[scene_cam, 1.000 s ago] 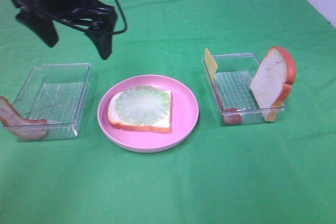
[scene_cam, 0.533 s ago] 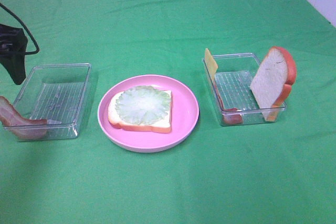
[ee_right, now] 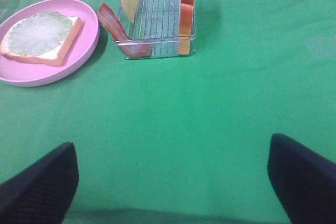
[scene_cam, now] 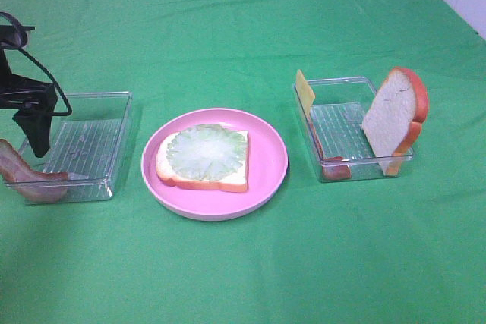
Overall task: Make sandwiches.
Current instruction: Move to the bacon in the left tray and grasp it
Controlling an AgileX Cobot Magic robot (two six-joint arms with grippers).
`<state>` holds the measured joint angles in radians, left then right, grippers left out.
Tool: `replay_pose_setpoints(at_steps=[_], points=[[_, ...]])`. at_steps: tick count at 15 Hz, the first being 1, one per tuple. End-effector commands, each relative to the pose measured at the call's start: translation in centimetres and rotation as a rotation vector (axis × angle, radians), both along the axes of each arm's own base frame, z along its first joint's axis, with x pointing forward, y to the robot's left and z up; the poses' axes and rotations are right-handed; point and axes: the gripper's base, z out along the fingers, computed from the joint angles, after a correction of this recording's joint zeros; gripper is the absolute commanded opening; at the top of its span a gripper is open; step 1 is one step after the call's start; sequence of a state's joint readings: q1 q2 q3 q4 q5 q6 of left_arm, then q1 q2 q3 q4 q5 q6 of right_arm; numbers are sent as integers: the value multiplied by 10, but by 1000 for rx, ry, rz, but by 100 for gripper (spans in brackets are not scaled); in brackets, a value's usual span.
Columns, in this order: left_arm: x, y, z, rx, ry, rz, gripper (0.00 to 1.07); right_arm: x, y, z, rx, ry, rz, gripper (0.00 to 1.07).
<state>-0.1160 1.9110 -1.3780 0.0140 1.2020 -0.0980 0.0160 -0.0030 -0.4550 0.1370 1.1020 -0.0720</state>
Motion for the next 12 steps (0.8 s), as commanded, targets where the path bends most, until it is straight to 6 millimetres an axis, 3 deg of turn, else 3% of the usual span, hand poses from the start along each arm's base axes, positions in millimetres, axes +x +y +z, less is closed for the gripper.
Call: replay_pose_setpoints(at_steps=[1, 4, 8, 12], points=[[5, 1, -25, 14, 38, -6, 98, -4, 0, -2, -4, -29, 7, 94], [7, 1, -30, 14, 35, -7, 92, -4, 0, -2, -3, -29, 8, 94], [8, 1, -33, 17, 35, -9, 72, -4, 0, -2, -3, -29, 8, 94], [8, 1, -33, 17, 36, -9, 67, -4, 0, -2, -3, -29, 8, 94]])
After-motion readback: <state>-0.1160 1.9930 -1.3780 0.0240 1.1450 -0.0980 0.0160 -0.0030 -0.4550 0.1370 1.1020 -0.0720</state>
